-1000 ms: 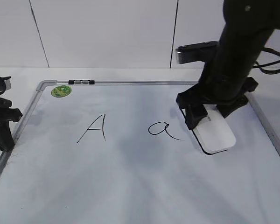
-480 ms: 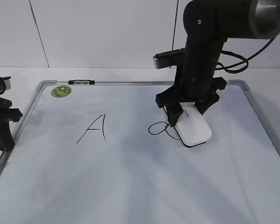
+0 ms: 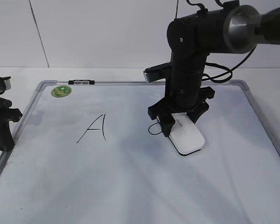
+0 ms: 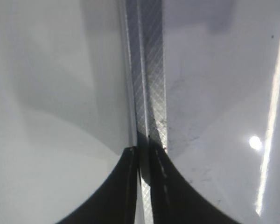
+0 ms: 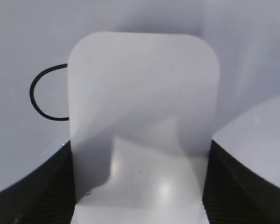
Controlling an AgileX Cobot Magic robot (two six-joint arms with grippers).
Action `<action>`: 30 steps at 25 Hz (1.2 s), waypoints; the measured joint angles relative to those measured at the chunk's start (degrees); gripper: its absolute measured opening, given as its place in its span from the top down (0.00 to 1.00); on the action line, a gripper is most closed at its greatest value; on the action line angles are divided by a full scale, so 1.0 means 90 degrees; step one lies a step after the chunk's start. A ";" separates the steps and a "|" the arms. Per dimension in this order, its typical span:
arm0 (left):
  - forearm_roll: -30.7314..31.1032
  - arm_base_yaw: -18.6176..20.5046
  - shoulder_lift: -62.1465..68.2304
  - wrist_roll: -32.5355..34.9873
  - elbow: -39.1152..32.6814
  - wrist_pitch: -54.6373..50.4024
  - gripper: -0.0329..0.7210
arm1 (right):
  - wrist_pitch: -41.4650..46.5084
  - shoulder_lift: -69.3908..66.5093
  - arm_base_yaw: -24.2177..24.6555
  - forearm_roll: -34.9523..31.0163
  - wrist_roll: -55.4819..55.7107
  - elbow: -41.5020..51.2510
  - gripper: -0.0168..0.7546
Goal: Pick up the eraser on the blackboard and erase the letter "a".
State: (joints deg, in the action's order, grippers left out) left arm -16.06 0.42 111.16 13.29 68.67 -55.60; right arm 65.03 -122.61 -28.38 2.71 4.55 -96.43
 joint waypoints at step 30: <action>0.0017 0.0000 0.0028 0.0000 0.0092 -0.0086 0.90 | -0.0258 -0.0014 -0.1108 0.0157 -0.0603 -0.0026 0.25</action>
State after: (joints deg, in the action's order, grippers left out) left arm -15.91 0.42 111.41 13.29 69.50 -56.37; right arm 62.70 -122.74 -38.36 4.12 -0.88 -96.66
